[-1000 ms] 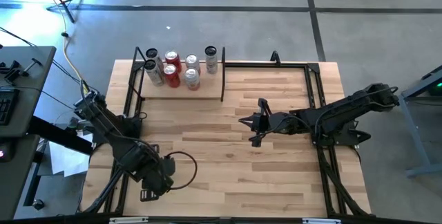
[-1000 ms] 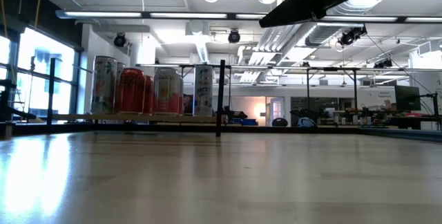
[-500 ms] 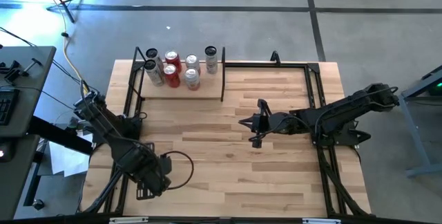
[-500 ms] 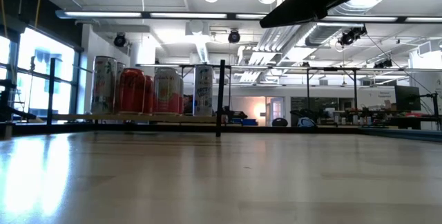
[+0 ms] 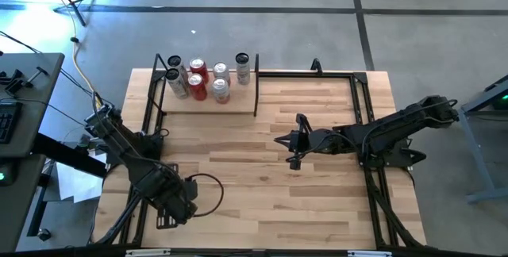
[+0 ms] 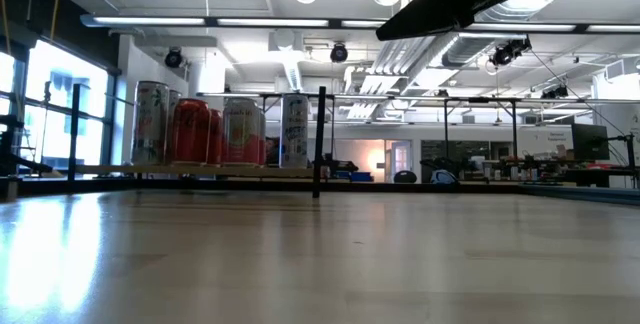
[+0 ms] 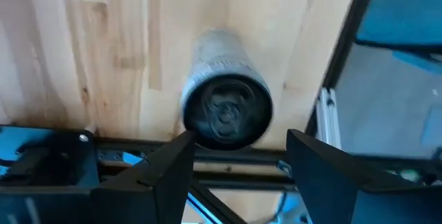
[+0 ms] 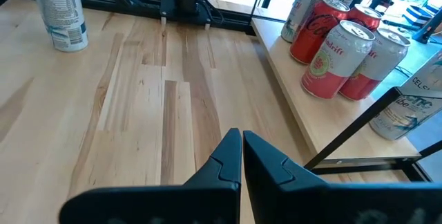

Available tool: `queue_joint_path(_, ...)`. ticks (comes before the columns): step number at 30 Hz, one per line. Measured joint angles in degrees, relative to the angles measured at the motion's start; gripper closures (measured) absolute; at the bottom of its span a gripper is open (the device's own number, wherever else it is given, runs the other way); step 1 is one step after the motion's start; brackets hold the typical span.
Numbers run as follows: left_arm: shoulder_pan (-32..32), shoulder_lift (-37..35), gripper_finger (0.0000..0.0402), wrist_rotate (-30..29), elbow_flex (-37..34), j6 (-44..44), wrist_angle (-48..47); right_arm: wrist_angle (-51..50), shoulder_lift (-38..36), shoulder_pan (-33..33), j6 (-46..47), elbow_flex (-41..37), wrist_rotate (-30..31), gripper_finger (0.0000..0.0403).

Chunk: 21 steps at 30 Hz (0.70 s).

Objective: Place canned beverage on shelf
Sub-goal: Put the white-blue soda can on the shelf aligned with the other white-blue soda can

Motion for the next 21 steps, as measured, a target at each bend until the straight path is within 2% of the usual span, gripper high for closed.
queue_joint_path(4, -0.02, 0.0, 0.0197, 1.28, 0.0, 0.31, -0.02, 0.0, 0.0, 0.0, -0.02, 0.0, 0.0, 0.0403)
queue_joint_path(8, -0.11, 0.0, 0.0237, 1.28, -0.02, 1.38, 0.0, -0.01, 0.0, 0.0, -0.46, 0.0, 0.0, 0.0403)
queue_joint_path(16, -0.11, 0.0, 0.0384, 2.3, -0.02, 3.0, 0.0, 0.0, 0.0, 0.0, 0.37, 0.0, -0.1, 0.0403)
queue_joint_path(18, -0.11, 0.0, 0.0395, 0.97, -0.02, 1.89, -0.01, 0.0, 0.0, 0.0, 0.37, 0.0, -0.22, 0.0403)
queue_joint_path(21, 0.12, 0.0, 0.0365, 0.06, -0.04, -0.97, -0.03, 0.0, 0.0, 0.0, 0.37, 0.0, -0.22, 0.0403)
